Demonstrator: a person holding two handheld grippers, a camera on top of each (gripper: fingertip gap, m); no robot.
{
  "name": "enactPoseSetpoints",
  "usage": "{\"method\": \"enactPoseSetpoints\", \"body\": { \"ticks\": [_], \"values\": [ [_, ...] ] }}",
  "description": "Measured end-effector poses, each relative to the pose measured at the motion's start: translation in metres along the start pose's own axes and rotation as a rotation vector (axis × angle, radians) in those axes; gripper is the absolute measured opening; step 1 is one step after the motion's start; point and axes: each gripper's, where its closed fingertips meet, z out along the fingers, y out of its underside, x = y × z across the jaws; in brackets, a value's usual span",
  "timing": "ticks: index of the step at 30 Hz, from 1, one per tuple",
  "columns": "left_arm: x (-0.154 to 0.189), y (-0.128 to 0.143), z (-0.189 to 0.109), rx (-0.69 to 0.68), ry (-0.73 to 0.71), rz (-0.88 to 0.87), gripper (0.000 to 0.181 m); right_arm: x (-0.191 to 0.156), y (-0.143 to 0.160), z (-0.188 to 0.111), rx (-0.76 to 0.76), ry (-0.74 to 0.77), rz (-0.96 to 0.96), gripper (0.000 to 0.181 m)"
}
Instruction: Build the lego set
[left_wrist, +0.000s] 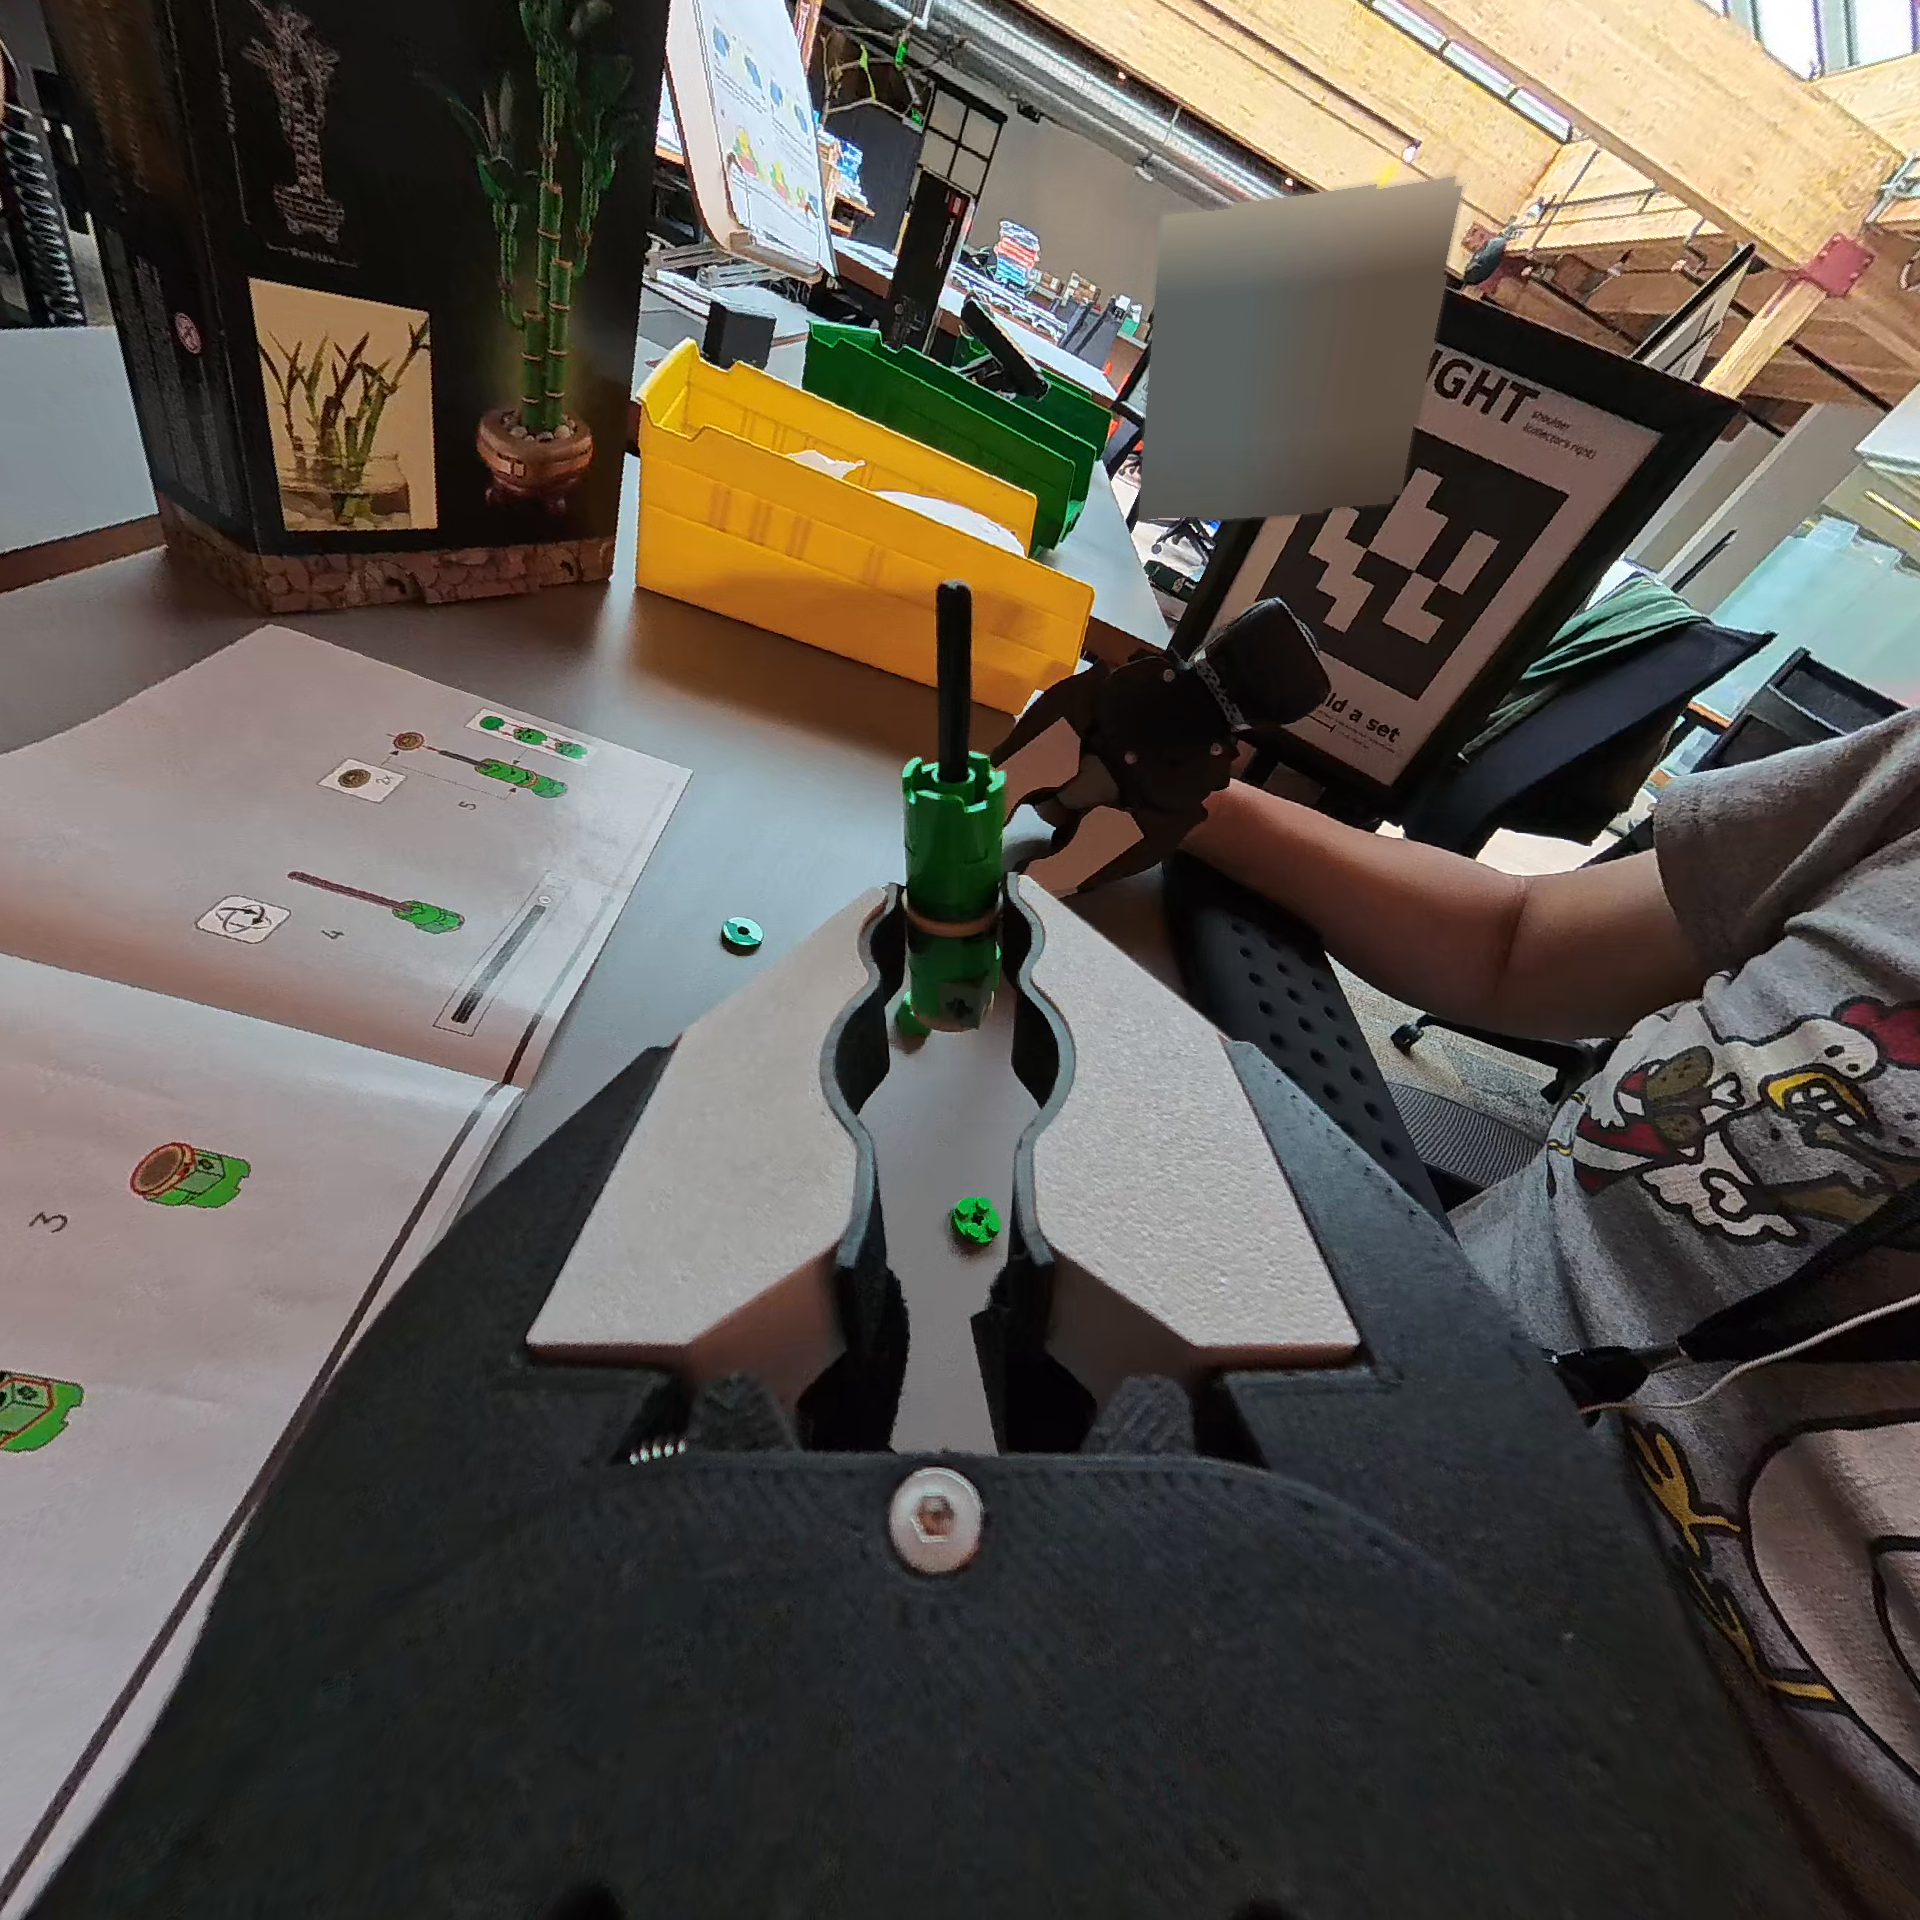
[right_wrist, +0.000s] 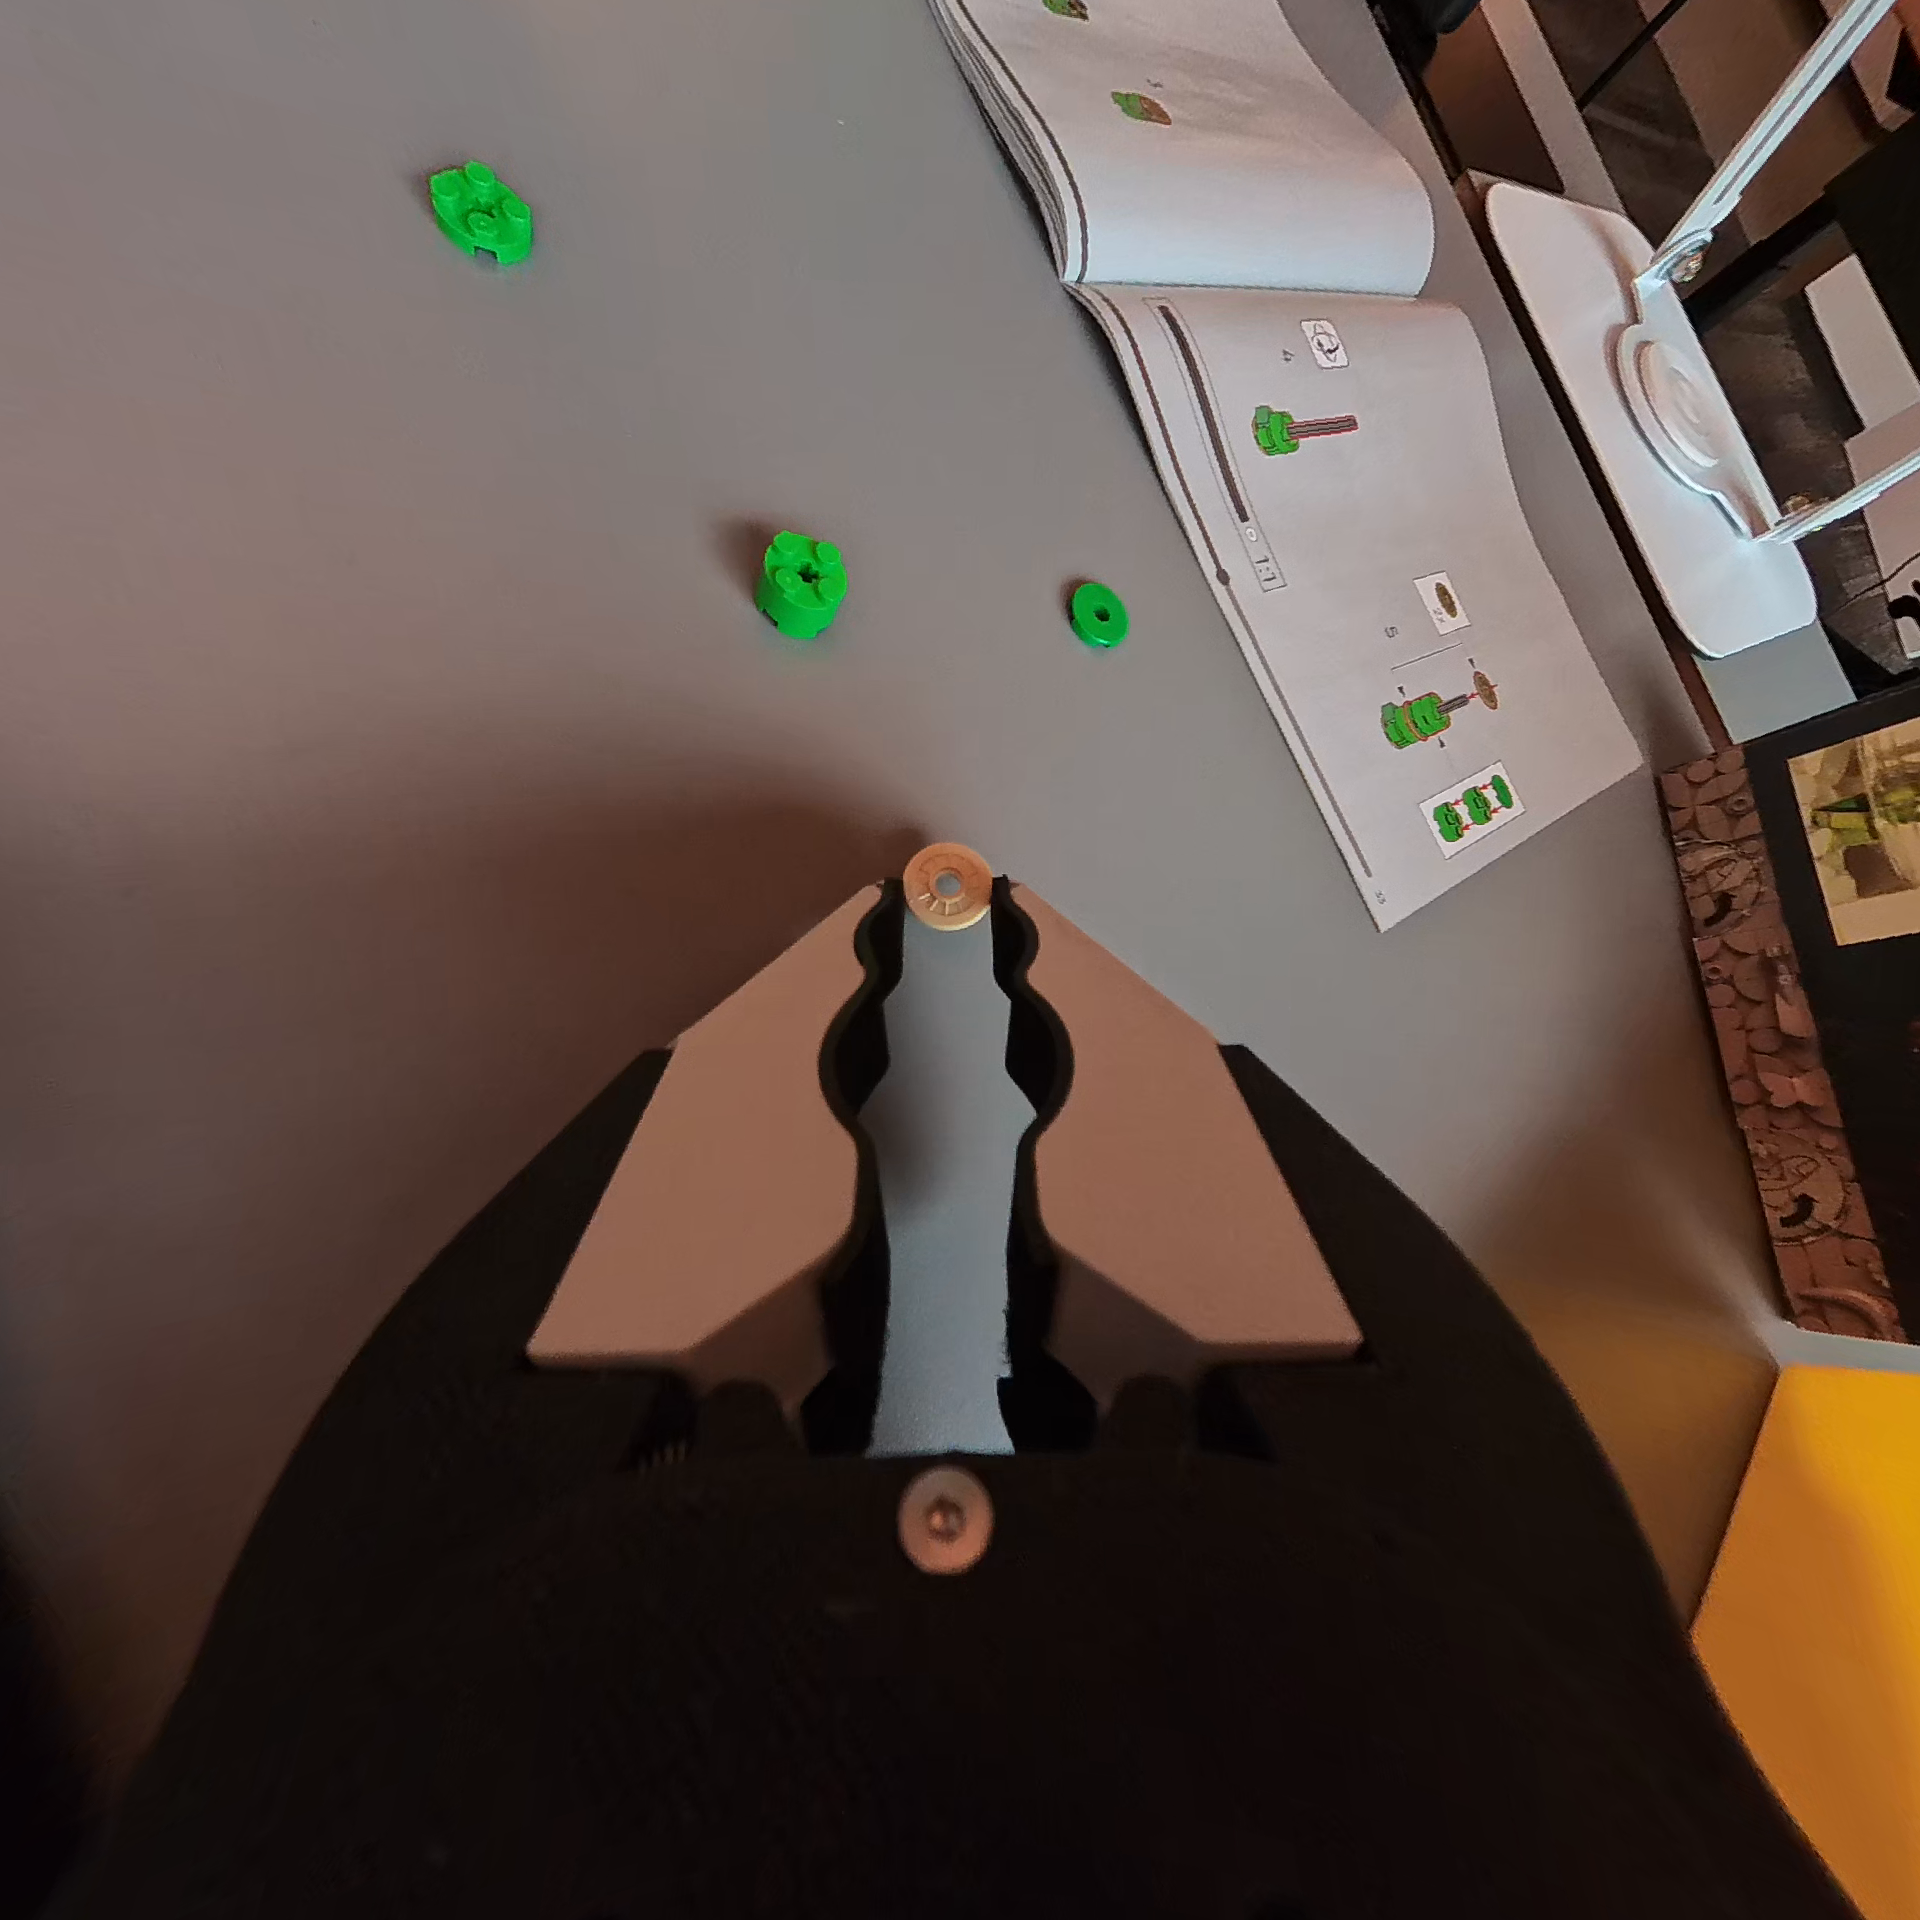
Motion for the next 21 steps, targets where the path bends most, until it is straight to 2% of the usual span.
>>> {"method": "enactPoseSetpoints", "body": {
  "ticks": [21],
  "values": [
    [-0.005,0.0031,-0.001,-0.019,-0.038,0.008,0.016,0.0001,-0.0001,-0.001,-0.017,0.026,-0.063,0.016]
  ]
}}
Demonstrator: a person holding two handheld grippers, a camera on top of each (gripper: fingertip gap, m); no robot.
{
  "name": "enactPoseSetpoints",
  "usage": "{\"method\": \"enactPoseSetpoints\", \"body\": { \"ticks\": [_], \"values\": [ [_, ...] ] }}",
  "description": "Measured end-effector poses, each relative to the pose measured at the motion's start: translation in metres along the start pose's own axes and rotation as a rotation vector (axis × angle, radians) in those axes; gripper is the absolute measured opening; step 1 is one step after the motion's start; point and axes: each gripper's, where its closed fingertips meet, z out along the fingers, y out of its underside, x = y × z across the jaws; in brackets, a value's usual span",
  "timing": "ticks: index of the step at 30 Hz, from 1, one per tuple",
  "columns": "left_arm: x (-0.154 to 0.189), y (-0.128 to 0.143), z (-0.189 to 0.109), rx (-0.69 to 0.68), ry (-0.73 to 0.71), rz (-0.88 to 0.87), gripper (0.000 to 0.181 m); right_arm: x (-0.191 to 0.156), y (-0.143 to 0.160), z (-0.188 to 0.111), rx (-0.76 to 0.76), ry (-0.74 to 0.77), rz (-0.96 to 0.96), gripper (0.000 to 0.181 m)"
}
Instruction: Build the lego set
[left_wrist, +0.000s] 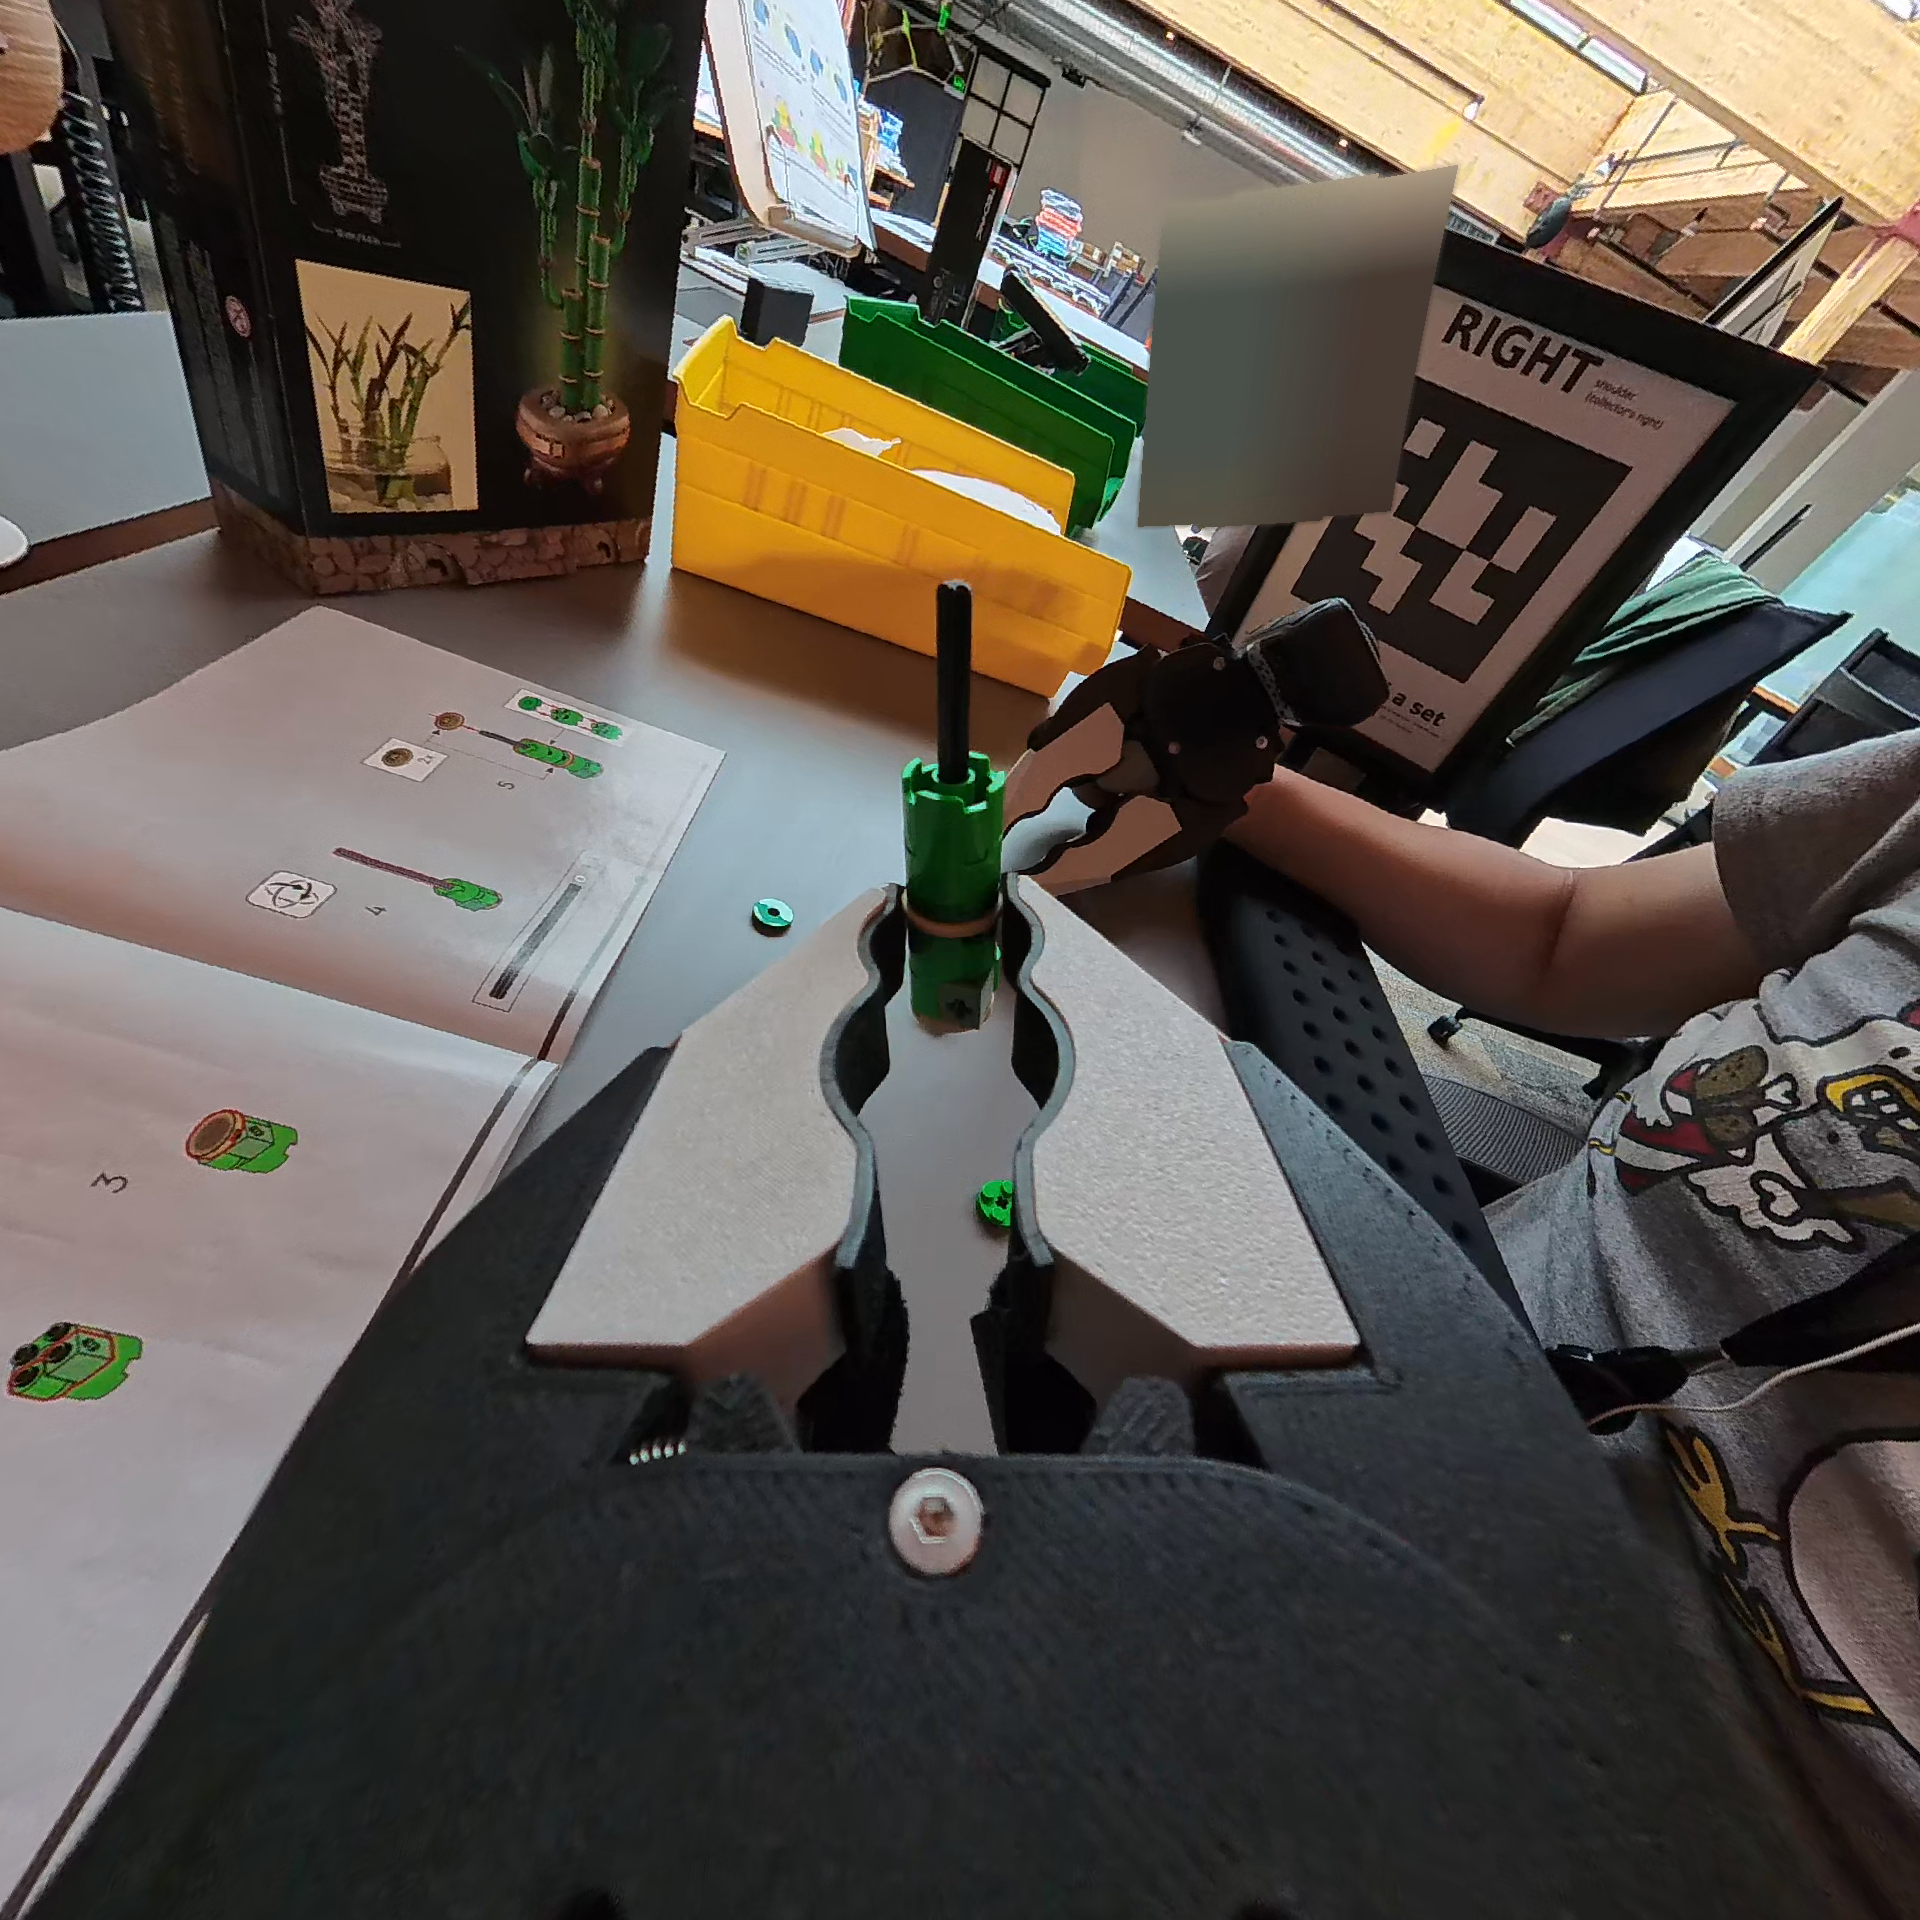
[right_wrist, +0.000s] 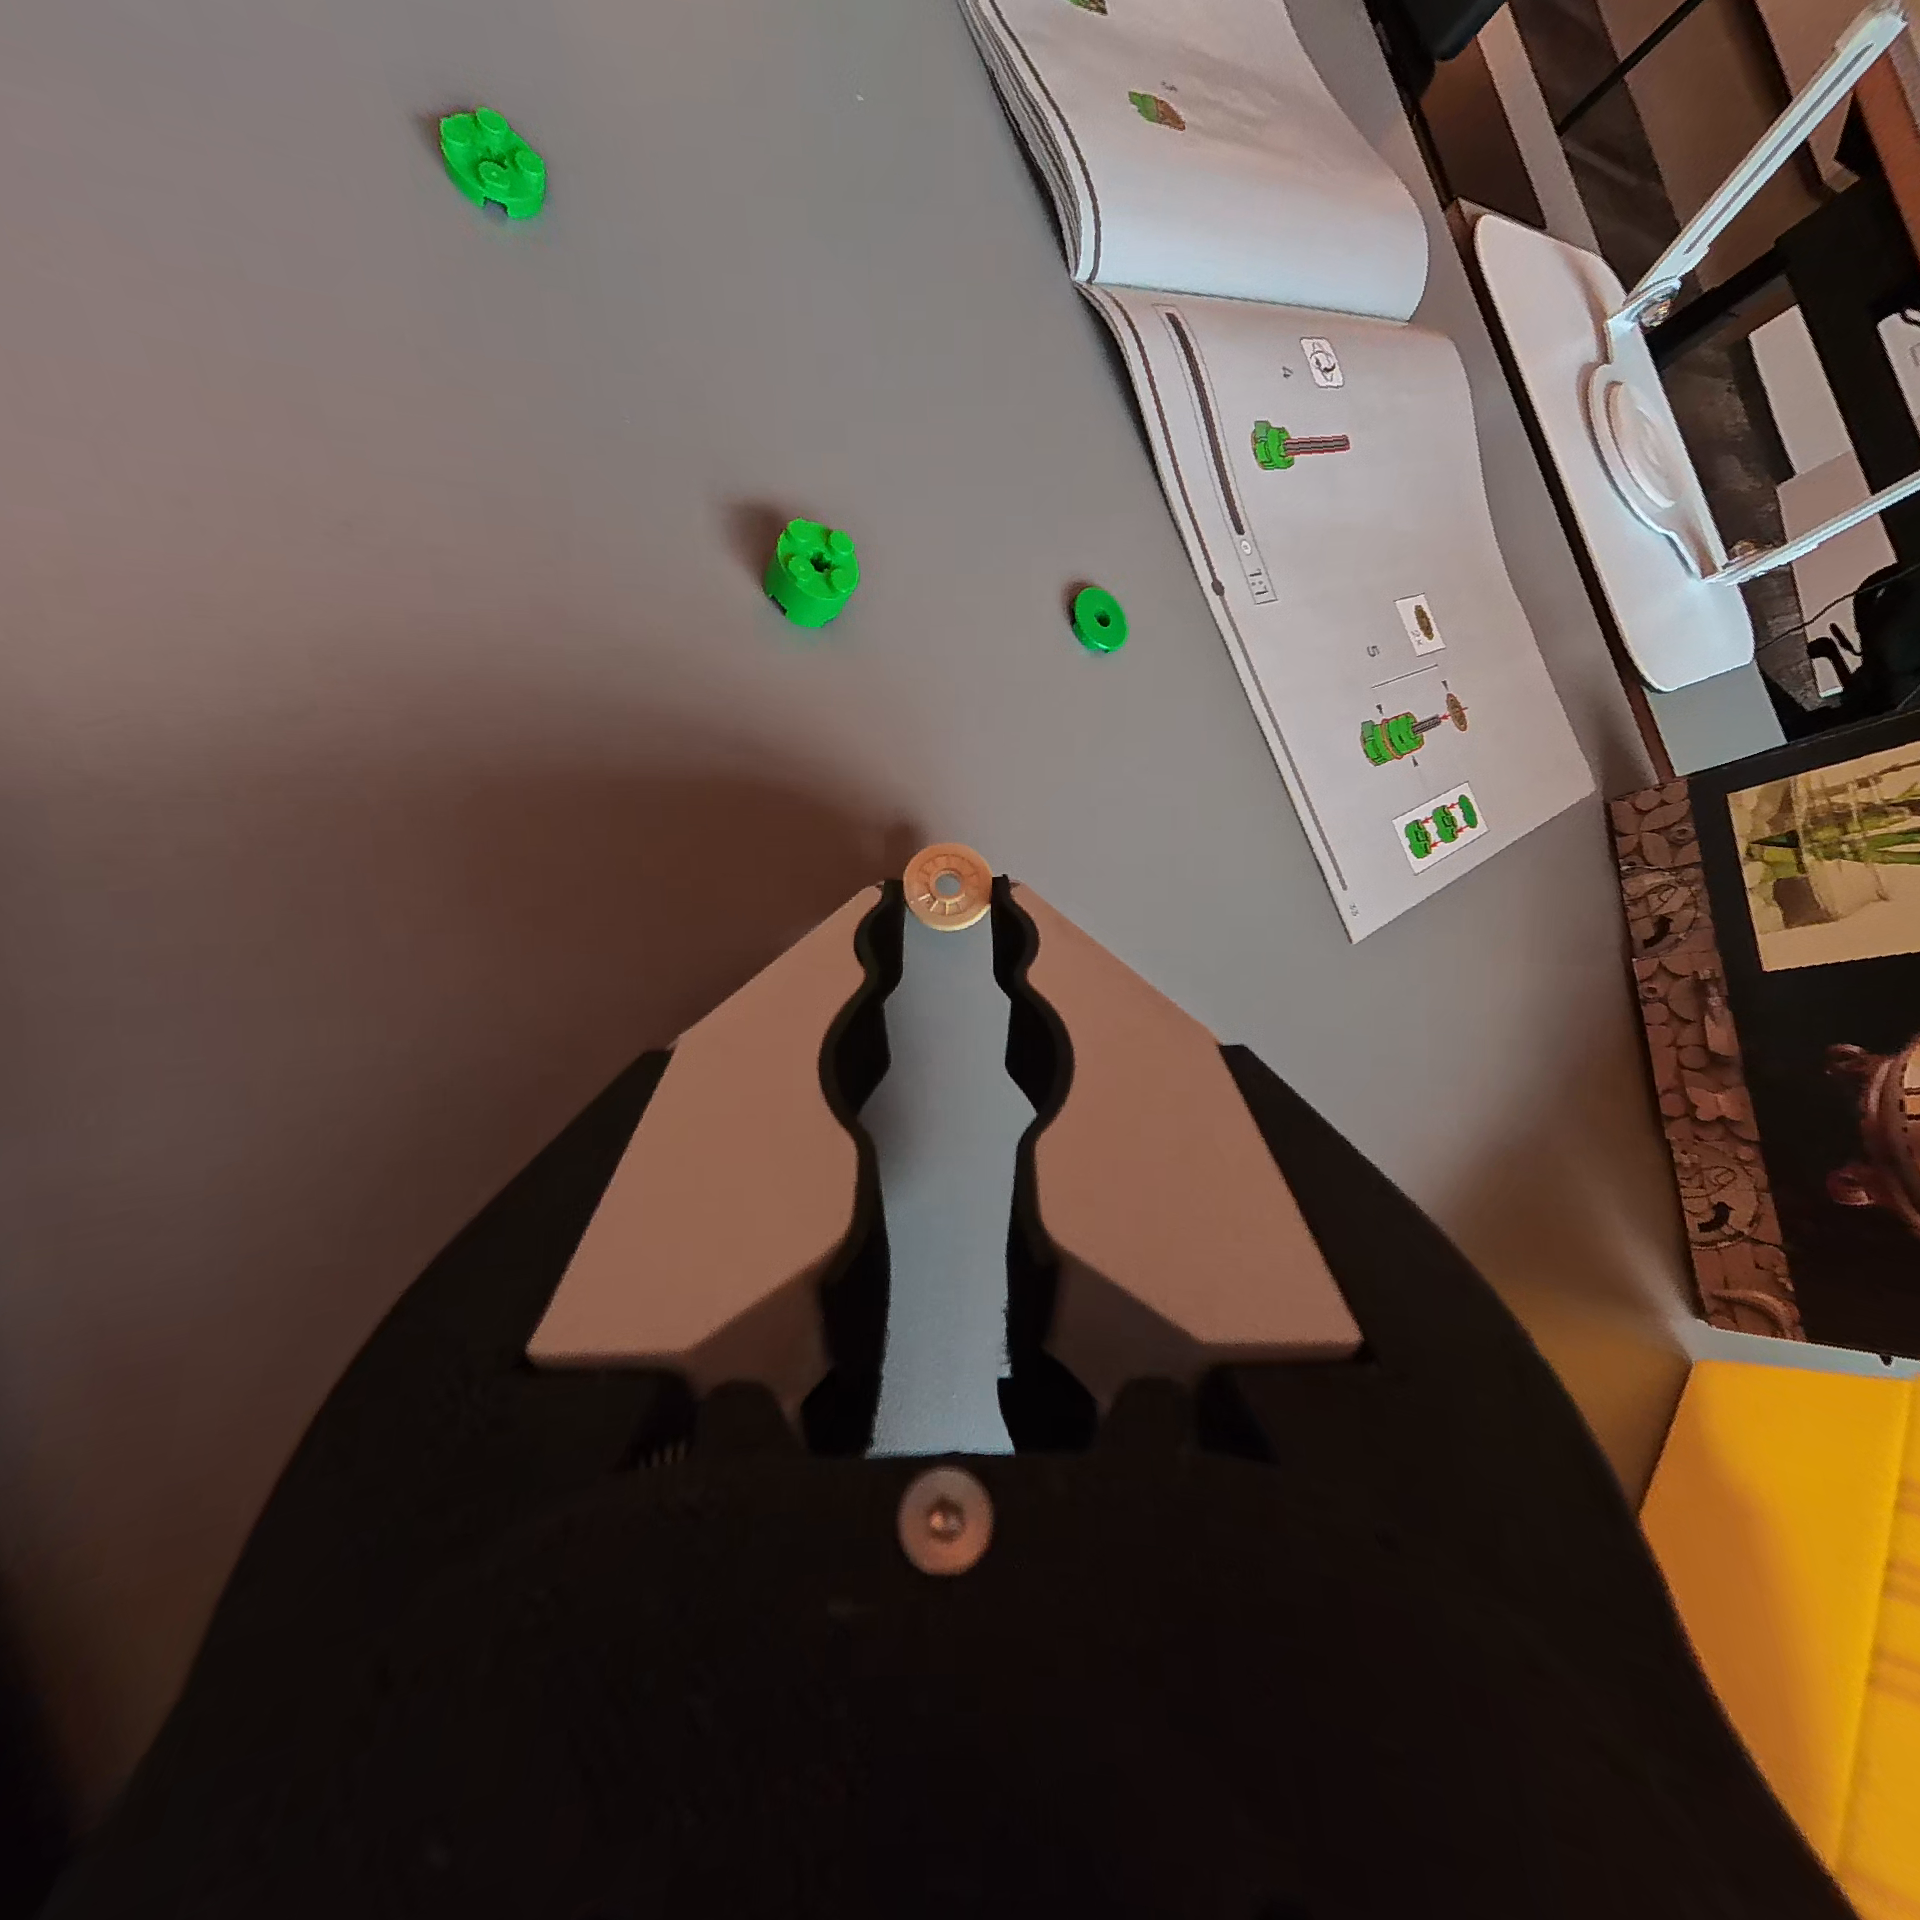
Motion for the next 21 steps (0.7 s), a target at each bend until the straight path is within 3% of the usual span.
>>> {"method": "enactPoseSetpoints", "body": {
  "ticks": [21],
  "values": [
    [-0.0014,0.0039,0.0019,-0.024,-0.018,0.009,0.016,0.0003,0.0006,-0.0005,-0.008,0.014,-0.022,0.016]
  ]
}}
